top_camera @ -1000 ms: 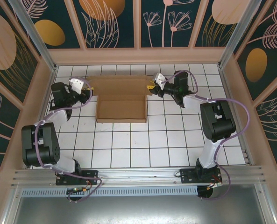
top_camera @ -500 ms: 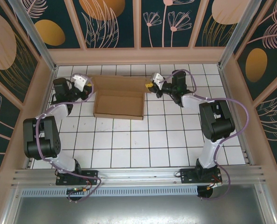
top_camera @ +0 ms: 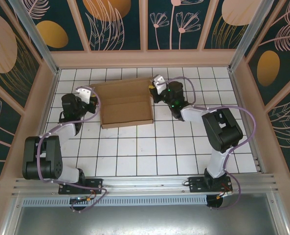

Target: Fold the paper box

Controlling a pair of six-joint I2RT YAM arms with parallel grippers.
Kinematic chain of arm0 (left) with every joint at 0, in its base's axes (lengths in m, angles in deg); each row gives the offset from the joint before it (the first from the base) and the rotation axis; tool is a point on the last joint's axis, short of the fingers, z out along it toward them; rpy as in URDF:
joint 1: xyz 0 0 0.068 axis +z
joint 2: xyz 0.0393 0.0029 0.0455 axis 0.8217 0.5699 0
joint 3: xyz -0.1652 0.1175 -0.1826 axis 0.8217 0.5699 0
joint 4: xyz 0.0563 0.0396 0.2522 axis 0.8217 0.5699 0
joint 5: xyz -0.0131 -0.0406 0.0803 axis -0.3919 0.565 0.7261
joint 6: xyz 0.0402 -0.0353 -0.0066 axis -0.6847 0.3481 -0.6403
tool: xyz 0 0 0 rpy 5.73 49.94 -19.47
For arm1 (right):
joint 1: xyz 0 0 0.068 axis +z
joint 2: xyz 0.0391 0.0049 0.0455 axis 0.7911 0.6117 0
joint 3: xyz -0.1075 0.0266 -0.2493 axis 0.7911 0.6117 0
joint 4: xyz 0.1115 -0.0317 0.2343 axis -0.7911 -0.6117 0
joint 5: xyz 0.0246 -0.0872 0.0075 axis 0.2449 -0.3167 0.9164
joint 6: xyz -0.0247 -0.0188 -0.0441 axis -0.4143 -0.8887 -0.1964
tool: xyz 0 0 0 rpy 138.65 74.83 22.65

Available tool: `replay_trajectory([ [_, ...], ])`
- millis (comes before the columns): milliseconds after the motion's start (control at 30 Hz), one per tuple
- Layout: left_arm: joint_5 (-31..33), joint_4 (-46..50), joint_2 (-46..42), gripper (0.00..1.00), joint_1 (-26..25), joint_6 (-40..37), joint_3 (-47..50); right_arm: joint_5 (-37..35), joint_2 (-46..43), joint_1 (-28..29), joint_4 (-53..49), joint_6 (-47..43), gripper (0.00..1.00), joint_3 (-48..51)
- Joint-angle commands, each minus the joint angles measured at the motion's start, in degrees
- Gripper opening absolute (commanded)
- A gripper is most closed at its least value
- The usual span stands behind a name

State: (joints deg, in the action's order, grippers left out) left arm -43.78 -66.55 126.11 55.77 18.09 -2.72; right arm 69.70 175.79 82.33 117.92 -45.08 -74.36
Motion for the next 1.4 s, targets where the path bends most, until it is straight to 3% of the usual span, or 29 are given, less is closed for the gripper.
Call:
replay_trajectory([
  [0,2.4,-7.9,-2.0,0.00,-3.4,9.9,1.1,-16.1,0.3,5.1,3.6,8.7,0.00,0.0],
  [267,9.6,-11.2,-4.0,0.00,-9.0,16.3,4.6,-36.3,2.5,10.0,4.7,26.1,0.00,-2.9],
  [400,13.6,-13.4,-3.4,0.00,-10.6,21.6,5.4,-37.5,4.9,12.8,8.1,23.8,0.00,-3.6],
  [500,16.3,-14.3,-2.7,0.00,-12.4,24.0,5.9,-42.8,6.6,14.3,11.1,22.3,0.00,-2.6],
  [900,21.9,-16.4,-0.8,0.00,-14.9,32.5,9.1,-43.7,6.6,15.9,19.5,23.2,0.00,4.6],
  [1133,26.3,-15.3,0.2,0.00,-19.4,34.0,11.5,-41.6,6.0,16.2,22.7,24.4,0.00,9.7],
  [1367,29.9,-14.9,-1.0,0.00,-19.9,37.1,17.0,-41.4,5.0,16.6,27.5,26.2,0.00,16.4],
])
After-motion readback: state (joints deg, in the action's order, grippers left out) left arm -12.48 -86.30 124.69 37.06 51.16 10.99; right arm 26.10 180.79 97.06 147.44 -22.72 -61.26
